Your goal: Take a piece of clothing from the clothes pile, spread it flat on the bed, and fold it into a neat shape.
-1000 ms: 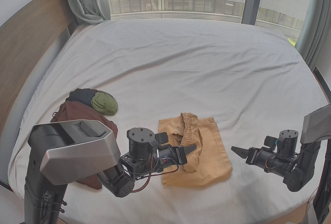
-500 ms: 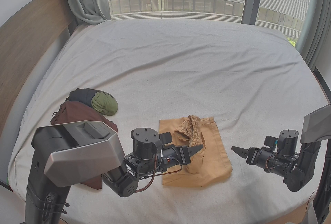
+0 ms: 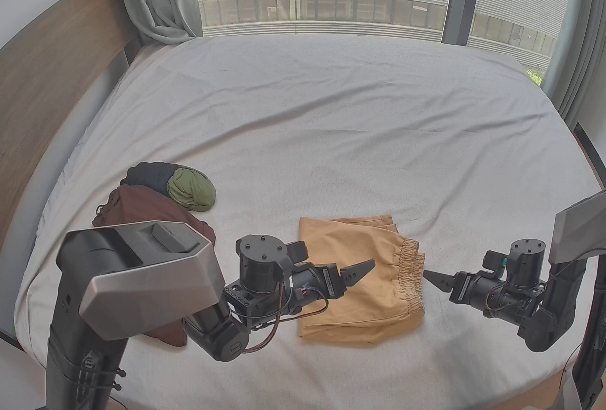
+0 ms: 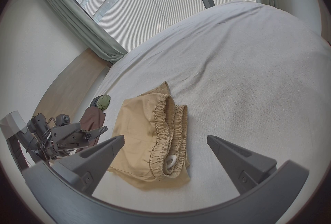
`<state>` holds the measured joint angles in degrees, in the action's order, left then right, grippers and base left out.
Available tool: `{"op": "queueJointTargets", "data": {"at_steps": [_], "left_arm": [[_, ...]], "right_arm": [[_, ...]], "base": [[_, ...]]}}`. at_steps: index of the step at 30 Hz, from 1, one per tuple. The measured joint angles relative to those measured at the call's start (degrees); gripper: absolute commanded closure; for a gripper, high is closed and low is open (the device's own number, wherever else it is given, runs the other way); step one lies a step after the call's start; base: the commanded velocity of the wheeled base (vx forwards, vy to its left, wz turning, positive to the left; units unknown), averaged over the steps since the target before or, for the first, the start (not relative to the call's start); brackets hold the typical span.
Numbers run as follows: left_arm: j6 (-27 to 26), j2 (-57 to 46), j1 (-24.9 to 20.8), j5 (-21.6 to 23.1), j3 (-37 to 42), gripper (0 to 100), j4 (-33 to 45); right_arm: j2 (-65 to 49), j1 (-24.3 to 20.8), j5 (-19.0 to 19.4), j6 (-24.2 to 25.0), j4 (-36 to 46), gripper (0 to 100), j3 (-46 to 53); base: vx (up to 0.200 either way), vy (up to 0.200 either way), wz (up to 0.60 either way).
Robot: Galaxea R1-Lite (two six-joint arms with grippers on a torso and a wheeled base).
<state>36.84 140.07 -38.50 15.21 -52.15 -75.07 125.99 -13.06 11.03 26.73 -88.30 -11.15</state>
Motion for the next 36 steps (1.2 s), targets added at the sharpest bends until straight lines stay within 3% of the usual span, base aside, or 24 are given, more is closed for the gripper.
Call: {"op": "queueJointTargets", "data": {"at_steps": [13,20,28,36], "left_arm": [[-3.7,-5.1,5.0,-0.3,12.2,0,-3.7],[-6.9,-8.0,11.4,0.9,20.3,0,-9.6],[-18.7,-10.6,19.8,4.7,31.0,0,-13.5],[-28.5,-13.3,26.4,5.4,35.5,0,-13.9]], "right_arm": [[1.8,-0.7,0.0,0.0,0.0,0,0.2],[2.8,-1.6,0.0,0.5,0.0,0,0.3],[3.9,-3.9,-0.1,4.9,0.0,0,0.2],[5.6,-5.3,-0.2,6.5,-0.1,0,-0.1]], "base": [[0.000,0.000,0.00],[0.000,0.000,0.00],[0.000,0.000,0.00],[0.000,0.000,0.00]]}}
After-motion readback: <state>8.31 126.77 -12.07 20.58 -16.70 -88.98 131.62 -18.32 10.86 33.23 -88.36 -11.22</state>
